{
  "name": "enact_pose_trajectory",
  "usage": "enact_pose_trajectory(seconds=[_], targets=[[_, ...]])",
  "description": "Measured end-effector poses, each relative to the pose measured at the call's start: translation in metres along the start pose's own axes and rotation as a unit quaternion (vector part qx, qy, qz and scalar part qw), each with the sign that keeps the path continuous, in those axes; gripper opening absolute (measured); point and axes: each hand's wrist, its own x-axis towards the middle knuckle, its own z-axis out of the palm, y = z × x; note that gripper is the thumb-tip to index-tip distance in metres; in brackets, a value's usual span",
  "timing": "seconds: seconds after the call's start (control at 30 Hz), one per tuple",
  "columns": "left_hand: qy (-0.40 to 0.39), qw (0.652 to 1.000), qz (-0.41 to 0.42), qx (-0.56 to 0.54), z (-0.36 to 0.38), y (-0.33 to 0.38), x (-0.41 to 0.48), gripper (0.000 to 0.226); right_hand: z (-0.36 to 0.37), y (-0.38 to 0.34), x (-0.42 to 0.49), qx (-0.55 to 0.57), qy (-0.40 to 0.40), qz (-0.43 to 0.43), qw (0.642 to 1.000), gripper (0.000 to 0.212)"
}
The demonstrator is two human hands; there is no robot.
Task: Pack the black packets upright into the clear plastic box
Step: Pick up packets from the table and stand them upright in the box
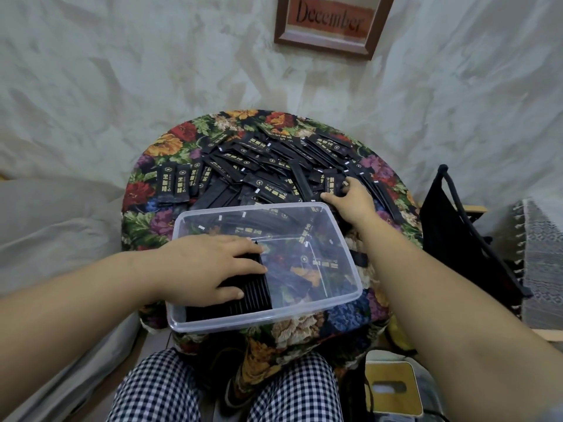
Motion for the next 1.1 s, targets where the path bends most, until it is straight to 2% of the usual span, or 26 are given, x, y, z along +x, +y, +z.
enact_pose_trajectory(seconds=[0.07, 0.17, 0.23, 0.3, 0.33, 0.47, 0.5, 0.57, 0.63, 0.67, 0.77, 0.8, 0.87, 0.93, 1.0, 1.1], targets=[[-0.001, 1.0, -0.003, -0.001, 0.0, 0.0, 0.0, 0.053, 0.004, -0.002, 0.003, 0.015, -0.007, 0.019, 1.0, 0.09], [-0.003, 1.0, -0.005, 0.0, 0.0, 0.0, 0.0, 0.053, 0.011, -0.004, 0.009, 0.056, 0.0, 0.027, 0.998, 0.08], [-0.002, 1.0, -0.005, -0.001, 0.001, 0.0, 0.0, 0.053, 0.012, -0.007, 0.012, 0.069, -0.007, 0.032, 0.997, 0.061], [0.0, 1.0, -0.004, -0.001, 0.001, 0.0, 0.0, 0.053, 0.012, -0.009, 0.015, 0.107, -0.015, 0.039, 0.993, 0.027], [0.002, 1.0, -0.004, -0.002, 0.001, 0.0, 0.0, 0.053, 0.011, -0.01, 0.015, 0.14, -0.02, 0.047, 0.989, 0.018], [-0.001, 1.0, -0.004, -0.003, 0.0, 0.0, -0.001, 0.053, -0.003, -0.011, 0.022, 0.231, -0.041, 0.095, 0.967, 0.015], [-0.002, 1.0, -0.005, -0.002, -0.001, 0.0, -0.001, 0.053, -0.008, -0.011, 0.024, 0.256, -0.041, 0.105, 0.96, 0.025], [-0.005, 1.0, -0.006, -0.003, -0.001, 0.0, -0.001, 0.053, -0.015, -0.006, 0.028, 0.311, -0.039, 0.115, 0.943, 0.058], [-0.008, 1.0, -0.005, -0.003, -0.001, 0.0, 0.0, 0.053, -0.021, -0.002, 0.031, 0.348, -0.015, 0.106, 0.931, 0.067], [-0.008, 1.0, -0.004, -0.002, -0.001, 0.0, 0.0, 0.053, -0.024, -0.003, 0.03, 0.37, 0.0, 0.107, 0.923, 0.061], [-0.008, 1.0, -0.003, -0.004, 0.0, 0.0, 0.0, 0.053, -0.041, -0.021, 0.013, 0.435, 0.016, 0.095, 0.895, 0.007], [-0.007, 1.0, -0.004, -0.004, 0.0, 0.0, 0.0, 0.053, -0.046, -0.027, 0.008, 0.457, 0.013, 0.089, 0.885, 0.003], [-0.007, 1.0, -0.003, -0.002, 0.0, 0.0, 0.0, 0.053, -0.056, -0.043, -0.01, 0.502, -0.013, 0.057, 0.863, 0.012], [-0.01, 1.0, -0.003, -0.001, -0.001, 0.0, 0.0, 0.053, -0.064, -0.062, -0.038, 0.527, -0.047, 0.02, 0.848, 0.011], [-0.013, 1.0, -0.003, 0.002, -0.002, 0.001, 0.0, 0.053, -0.07, -0.079, -0.072, 0.509, -0.093, -0.01, 0.856, 0.008], [-0.009, 1.0, -0.004, 0.008, -0.003, 0.002, -0.001, 0.053, -0.068, -0.09, -0.125, 0.458, -0.202, -0.039, 0.865, 0.013]])
